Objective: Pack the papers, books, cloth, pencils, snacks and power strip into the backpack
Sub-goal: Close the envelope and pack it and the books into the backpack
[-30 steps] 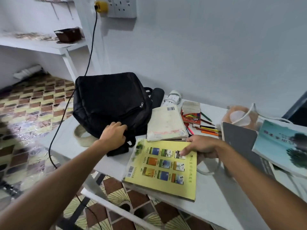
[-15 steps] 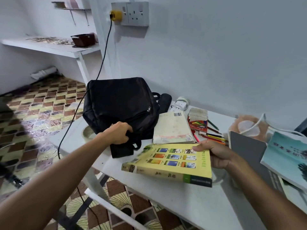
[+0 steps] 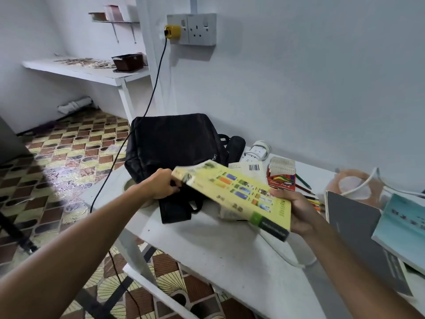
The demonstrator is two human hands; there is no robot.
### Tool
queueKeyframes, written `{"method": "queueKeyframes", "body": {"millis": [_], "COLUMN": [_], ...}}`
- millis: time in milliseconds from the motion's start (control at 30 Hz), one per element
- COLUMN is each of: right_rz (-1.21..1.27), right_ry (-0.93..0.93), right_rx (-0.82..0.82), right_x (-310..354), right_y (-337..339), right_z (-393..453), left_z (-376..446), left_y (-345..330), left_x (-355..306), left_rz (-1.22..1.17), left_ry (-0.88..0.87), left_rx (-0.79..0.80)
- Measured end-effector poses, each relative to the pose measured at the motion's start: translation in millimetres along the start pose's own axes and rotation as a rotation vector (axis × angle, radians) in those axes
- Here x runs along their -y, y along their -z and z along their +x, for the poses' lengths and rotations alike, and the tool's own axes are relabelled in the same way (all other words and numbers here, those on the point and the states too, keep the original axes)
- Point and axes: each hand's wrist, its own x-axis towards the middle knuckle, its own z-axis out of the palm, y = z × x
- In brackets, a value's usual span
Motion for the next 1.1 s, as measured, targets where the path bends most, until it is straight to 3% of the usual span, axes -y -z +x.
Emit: {"method": "queueKeyframes", "body": {"millis": [200, 267, 600, 833, 1100], "right_rz": [0.033, -0.012, 0.014, -0.078, -0.180], "right_ry": [0.030, 0.031, 0.062, 0.195, 0.292], "right_rx": [-0.039, -0.062, -0.240, -0.431, -0.632], "right_x": [5, 6, 5, 20, 29], "right_y": [-10, -16, -69, -134, -152], "right_z": [10, 14, 68, 156, 266], "left_z": [2, 7, 35, 64, 71], "left_y": [27, 45, 158, 178, 193], "left_x": [-3, -5, -28, -19, -17], "left_rz": [-0.575, -0.642, -0.342, -0.259, -0.259], "left_ry": [0.214, 0.226, -0.109, -0.430, -0.642], "left_rx": [-0.207, -0.306, -0.615, -0.777, -0.873]}}
